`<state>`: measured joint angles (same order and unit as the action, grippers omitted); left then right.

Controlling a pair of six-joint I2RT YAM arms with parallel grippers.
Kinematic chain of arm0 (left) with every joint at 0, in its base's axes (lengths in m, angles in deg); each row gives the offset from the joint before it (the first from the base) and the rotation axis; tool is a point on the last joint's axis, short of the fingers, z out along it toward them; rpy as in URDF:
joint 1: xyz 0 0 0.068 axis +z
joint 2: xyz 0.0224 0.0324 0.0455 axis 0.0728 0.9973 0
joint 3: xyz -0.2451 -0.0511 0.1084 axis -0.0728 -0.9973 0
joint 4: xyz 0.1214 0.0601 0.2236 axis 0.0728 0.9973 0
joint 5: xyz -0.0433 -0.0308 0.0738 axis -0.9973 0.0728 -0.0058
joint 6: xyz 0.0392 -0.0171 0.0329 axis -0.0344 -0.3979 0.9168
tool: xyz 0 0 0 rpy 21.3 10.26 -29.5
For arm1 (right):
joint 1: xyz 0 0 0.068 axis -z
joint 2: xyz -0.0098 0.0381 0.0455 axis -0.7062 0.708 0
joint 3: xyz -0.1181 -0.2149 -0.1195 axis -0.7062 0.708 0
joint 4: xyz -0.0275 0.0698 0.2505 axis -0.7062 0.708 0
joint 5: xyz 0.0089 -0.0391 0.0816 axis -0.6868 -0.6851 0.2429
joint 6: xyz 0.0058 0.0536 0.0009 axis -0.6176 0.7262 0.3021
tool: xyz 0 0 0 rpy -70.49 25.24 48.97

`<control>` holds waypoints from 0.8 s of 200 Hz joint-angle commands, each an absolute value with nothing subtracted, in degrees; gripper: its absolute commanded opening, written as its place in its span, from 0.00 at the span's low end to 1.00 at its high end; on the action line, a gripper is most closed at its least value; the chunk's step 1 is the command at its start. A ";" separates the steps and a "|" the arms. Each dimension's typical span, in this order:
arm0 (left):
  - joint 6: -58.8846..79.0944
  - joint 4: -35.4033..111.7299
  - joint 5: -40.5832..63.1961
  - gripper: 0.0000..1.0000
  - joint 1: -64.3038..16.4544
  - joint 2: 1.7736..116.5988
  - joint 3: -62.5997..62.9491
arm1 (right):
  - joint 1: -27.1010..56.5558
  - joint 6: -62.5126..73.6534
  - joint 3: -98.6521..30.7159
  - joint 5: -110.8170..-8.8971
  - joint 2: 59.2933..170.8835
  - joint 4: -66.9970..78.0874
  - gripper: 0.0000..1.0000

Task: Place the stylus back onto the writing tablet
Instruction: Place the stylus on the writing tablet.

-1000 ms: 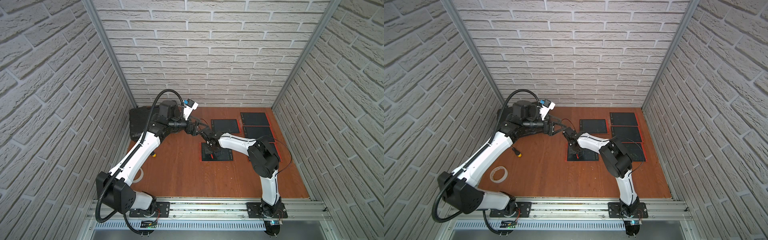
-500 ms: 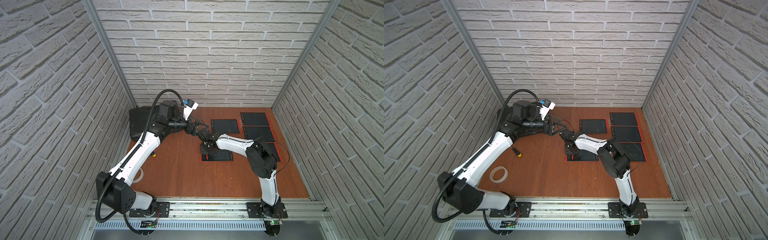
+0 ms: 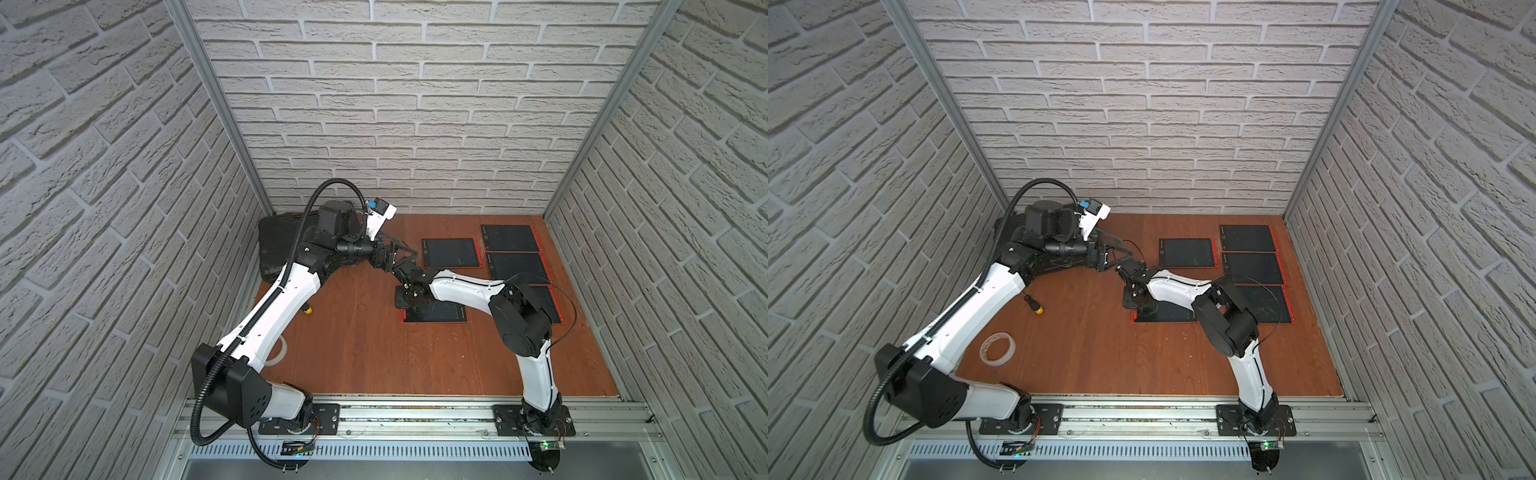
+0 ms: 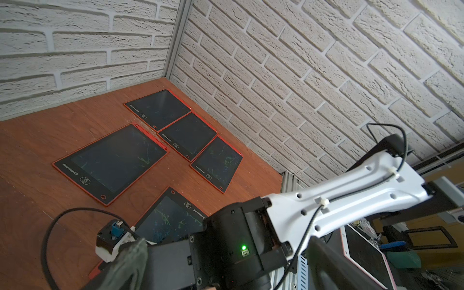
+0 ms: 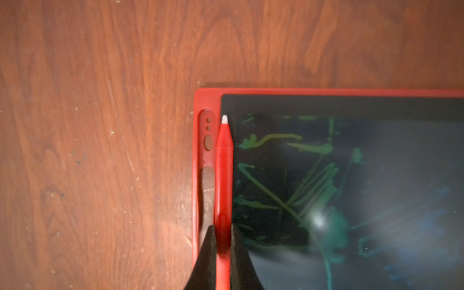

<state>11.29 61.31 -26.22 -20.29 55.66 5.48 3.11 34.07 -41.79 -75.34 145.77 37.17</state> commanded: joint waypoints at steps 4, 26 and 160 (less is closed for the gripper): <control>12.47 60.40 -26.34 0.98 -20.59 55.31 7.05 | 2.26 35.42 -42.73 -74.14 148.08 36.29 0.11; 12.56 60.41 -26.30 0.98 -20.61 55.28 7.05 | 2.16 35.72 -42.83 -73.97 148.09 35.96 0.11; 12.65 60.58 -26.25 0.98 -20.59 55.12 7.18 | 1.85 36.25 -39.56 -75.51 144.52 30.97 0.11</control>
